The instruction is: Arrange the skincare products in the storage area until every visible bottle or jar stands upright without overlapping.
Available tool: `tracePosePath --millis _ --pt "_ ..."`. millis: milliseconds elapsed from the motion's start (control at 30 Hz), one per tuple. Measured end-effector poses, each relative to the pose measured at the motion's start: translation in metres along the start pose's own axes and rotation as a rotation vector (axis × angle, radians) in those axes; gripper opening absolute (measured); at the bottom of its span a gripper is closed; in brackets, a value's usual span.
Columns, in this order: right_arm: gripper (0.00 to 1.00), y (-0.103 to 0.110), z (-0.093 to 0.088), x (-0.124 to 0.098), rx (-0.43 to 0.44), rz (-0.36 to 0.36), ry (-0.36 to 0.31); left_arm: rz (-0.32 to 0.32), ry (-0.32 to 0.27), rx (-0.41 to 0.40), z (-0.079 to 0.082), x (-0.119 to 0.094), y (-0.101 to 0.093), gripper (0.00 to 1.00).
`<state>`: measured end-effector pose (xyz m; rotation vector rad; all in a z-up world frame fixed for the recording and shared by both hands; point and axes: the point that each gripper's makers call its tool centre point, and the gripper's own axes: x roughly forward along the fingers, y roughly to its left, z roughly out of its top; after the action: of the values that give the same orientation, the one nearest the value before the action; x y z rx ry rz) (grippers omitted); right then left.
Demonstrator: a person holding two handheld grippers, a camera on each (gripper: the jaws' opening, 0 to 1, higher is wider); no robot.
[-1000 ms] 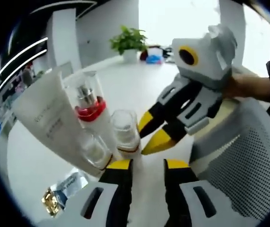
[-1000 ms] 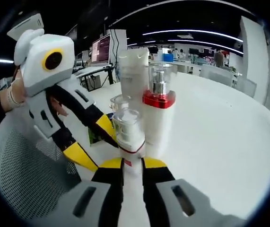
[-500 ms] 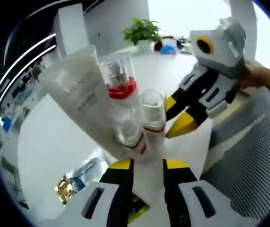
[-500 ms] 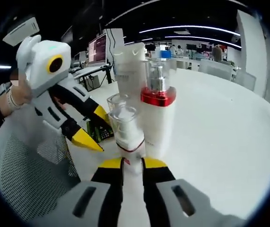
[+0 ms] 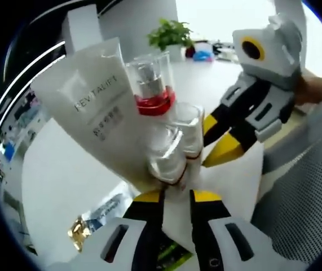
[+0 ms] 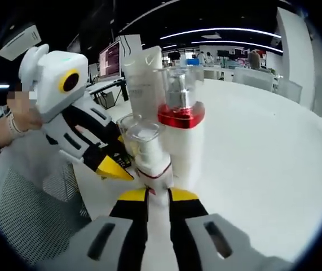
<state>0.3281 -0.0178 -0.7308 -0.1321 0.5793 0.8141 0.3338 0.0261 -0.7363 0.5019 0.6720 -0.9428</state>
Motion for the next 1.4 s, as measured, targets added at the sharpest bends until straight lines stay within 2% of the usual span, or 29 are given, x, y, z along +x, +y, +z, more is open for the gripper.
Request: tracePosePath --millis 867,1400 --pt "0.13 -0.001 -0.007 0.006 0.013 -0.014 0.040 -0.015 0.007 -0.016 -0.007 0.008 -0.001 0.14" --pt "0.12 -0.002 -0.008 0.004 0.026 -0.017 0.033 -0.015 0.007 -0.022 -0.008 0.012 -0.001 0.15"
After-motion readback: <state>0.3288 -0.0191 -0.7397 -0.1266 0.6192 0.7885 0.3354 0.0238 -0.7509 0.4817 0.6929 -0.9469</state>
